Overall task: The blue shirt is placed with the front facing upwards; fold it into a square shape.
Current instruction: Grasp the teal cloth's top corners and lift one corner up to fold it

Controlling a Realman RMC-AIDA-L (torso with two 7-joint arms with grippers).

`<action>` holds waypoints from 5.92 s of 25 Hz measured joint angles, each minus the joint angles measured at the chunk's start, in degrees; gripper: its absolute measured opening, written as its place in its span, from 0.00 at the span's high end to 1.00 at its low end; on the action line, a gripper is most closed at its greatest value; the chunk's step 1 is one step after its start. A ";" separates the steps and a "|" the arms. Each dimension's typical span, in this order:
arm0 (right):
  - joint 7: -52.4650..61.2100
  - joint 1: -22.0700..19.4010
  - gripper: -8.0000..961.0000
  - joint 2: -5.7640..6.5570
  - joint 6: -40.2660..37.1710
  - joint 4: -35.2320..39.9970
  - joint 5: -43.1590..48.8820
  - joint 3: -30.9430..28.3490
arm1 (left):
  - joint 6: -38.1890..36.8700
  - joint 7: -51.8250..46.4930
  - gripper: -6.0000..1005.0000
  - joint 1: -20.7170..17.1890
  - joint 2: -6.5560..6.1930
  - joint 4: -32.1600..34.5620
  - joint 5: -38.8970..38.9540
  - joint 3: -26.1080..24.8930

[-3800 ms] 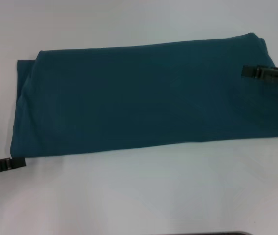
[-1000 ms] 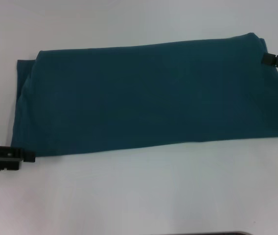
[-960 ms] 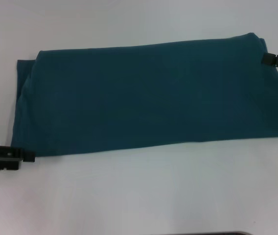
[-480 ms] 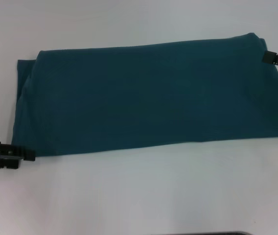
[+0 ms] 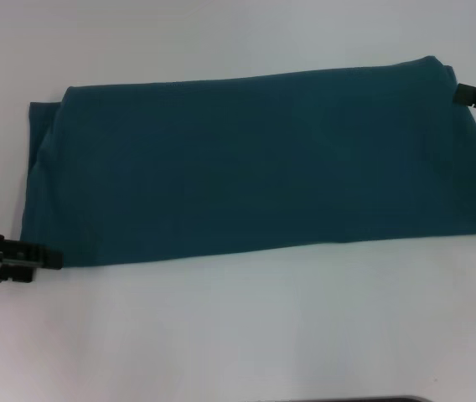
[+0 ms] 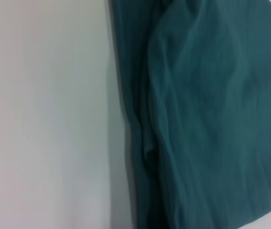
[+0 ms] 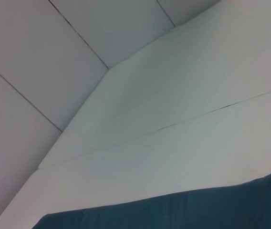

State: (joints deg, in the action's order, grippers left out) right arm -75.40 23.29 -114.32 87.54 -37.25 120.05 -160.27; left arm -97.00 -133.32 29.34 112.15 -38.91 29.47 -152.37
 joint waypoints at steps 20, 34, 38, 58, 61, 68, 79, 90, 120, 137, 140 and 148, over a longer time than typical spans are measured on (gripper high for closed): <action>0.00 0.19 0.06 0.00 -0.15 -0.11 -0.07 -0.22 | -0.54 0.23 0.22 1.97 -0.46 -0.64 0.30 -0.18; 0.00 0.44 0.06 0.00 -0.27 -0.10 -0.09 -0.22 | -0.11 0.12 0.22 1.39 -1.44 -0.29 -0.37 -0.13; 0.00 0.44 0.06 0.00 -0.30 -0.12 -0.09 -0.22 | -0.11 0.09 0.22 1.33 -1.46 -0.19 -1.49 -0.12; 0.00 0.53 0.06 0.07 -0.29 -0.19 -0.08 -0.40 | -0.79 -0.19 0.22 1.62 -1.40 -0.26 -1.70 0.71; 0.00 0.53 0.06 0.08 -0.26 -0.19 -0.11 -0.40 | -1.18 -0.20 0.22 1.19 -1.48 -0.55 -1.70 0.73; 0.32 0.53 0.06 0.09 -0.21 -0.19 -0.17 -0.40 | -2.93 -0.26 0.22 0.91 -1.61 -0.65 -2.52 0.75; 0.71 0.62 0.06 0.09 -0.08 -0.63 -0.18 -0.40 | -2.63 -1.26 0.22 2.88 -0.82 -0.22 -2.78 1.47; 0.79 0.65 0.06 0.09 -0.13 -0.72 -0.72 -0.40 | -2.39 -3.70 0.22 3.84 -0.79 -0.16 -3.19 4.10; 0.79 0.26 0.06 0.09 -0.05 -0.72 -0.79 -0.40 | 0.52 -4.04 0.22 4.36 -0.76 -0.30 -2.58 3.65; 0.79 0.44 0.06 0.18 -0.39 -0.78 -0.88 -0.40 | 0.45 -4.07 0.22 5.51 -0.72 -0.33 -2.55 3.95; 0.79 0.44 0.06 0.18 -0.46 -0.81 -0.88 -0.40 | 0.22 -4.08 0.22 5.61 -0.71 -0.45 -2.57 3.86; 0.79 0.58 0.06 0.18 -0.56 -0.81 -0.88 -0.40 | 0.18 -4.07 0.22 5.96 -0.66 -0.46 -2.58 4.05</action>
State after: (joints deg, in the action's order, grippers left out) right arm -74.61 23.87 -114.15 86.98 -38.06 119.17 -160.66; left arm -96.81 -137.39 35.30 111.49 -39.37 26.89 -148.32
